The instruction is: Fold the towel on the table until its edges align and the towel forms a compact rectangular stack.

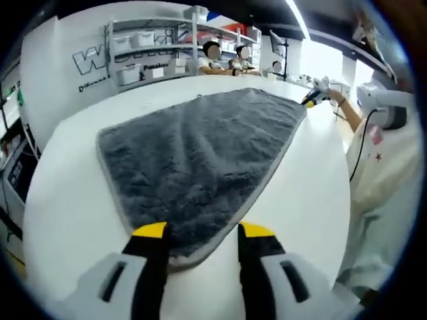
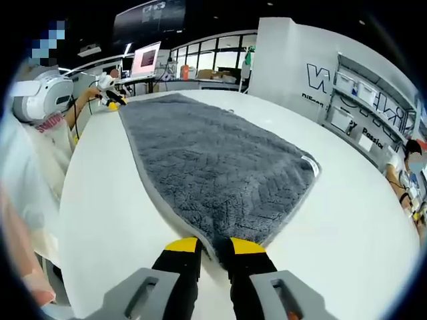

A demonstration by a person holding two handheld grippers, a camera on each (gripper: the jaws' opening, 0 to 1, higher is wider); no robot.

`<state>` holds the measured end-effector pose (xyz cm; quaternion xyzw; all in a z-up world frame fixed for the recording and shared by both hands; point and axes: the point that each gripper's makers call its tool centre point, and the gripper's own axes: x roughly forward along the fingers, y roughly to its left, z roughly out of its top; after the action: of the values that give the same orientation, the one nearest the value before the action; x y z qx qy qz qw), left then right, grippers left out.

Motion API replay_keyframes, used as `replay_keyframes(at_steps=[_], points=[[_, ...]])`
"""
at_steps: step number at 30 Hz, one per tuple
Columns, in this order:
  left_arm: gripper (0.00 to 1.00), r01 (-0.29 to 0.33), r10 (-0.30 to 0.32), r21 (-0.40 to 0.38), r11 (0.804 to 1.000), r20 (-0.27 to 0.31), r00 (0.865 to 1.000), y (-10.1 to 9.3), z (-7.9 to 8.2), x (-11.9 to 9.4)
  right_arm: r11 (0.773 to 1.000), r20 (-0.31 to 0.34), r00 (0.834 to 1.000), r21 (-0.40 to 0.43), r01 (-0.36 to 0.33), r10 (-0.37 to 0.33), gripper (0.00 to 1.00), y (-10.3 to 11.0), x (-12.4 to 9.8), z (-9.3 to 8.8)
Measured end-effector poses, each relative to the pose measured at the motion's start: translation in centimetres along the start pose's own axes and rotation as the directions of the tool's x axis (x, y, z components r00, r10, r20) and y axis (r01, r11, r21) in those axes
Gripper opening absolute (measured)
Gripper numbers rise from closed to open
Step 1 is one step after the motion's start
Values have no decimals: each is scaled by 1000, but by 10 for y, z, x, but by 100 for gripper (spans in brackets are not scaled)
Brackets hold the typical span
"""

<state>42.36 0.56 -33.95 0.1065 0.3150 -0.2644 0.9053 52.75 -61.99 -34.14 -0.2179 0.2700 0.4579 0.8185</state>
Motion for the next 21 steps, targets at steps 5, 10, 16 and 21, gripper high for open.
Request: replay_keyframes(at_steps=[5, 10, 16, 21], points=[[41, -6, 6, -1, 1000, 13, 1000, 1, 0, -1, 1000, -6, 1000, -9, -3, 3, 16, 0, 0, 0], [30, -5, 5, 17, 1000, 5, 1000, 1, 2, -1, 999, -8, 1000, -36, 8, -9, 14, -2, -1, -1], [20, -11, 11, 38, 999, -1, 1000, 3, 2, -1, 998, -4, 1000, -57, 30, -30, 7, -5, -1, -2], [13, -42, 44, 56, 998, -33, 999, 7, 3, -5, 998, 5, 999, -52, 36, -36, 4, -6, -1, 0]])
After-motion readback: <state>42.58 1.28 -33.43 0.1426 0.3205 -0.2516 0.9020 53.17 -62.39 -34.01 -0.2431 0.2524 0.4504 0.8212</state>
